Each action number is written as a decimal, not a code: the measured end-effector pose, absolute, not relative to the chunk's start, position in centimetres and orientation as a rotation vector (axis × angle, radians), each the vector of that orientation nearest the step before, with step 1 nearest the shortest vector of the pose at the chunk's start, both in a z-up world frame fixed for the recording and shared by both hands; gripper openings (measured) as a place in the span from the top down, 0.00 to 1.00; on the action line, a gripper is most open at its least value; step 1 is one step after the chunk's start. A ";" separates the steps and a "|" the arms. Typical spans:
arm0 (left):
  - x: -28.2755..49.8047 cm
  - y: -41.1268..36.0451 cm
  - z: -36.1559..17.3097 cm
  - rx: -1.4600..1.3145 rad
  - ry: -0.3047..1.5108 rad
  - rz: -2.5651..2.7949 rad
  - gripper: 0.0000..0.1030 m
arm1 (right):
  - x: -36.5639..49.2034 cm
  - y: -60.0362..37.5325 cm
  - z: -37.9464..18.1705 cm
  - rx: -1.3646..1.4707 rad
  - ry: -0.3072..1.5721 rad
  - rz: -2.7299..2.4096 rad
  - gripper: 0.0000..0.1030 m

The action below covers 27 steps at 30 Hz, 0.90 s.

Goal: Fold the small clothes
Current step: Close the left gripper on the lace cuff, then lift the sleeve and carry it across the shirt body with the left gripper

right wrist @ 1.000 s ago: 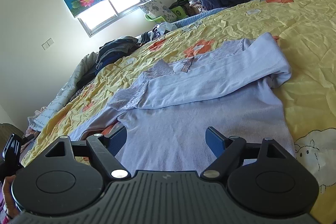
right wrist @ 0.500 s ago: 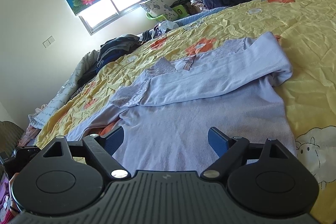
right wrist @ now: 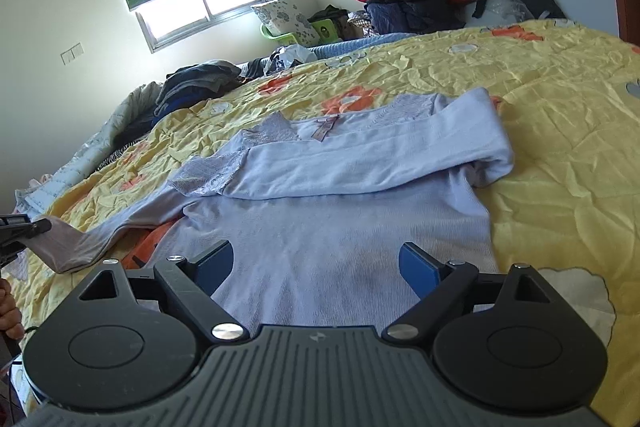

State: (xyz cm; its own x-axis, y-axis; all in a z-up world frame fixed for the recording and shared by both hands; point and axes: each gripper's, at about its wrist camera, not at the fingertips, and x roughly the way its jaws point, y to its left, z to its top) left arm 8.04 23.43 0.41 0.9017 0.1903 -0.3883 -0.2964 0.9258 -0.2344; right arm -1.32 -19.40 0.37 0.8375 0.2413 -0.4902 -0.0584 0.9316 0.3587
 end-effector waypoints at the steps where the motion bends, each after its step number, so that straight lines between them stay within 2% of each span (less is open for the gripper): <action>1: 8.4 22.9 0.7 -0.284 0.372 0.245 0.93 | -1.4 -19.5 0.3 0.342 0.558 0.158 0.14; 16: 13.2 14.7 5.0 -0.149 0.347 0.087 0.93 | -2.5 -21.1 0.2 0.310 0.535 0.097 0.12; 27: 15.4 7.1 5.3 -0.044 0.369 -0.026 0.93 | -2.9 -22.5 -0.1 0.304 0.536 0.062 0.11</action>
State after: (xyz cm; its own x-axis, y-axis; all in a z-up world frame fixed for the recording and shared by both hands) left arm 15.39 7.05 5.27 0.9323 -0.0331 -0.3602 0.0172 0.9987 -0.0473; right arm -2.92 -22.47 -0.13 0.8592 0.1369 -0.4931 0.0211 0.9533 0.3014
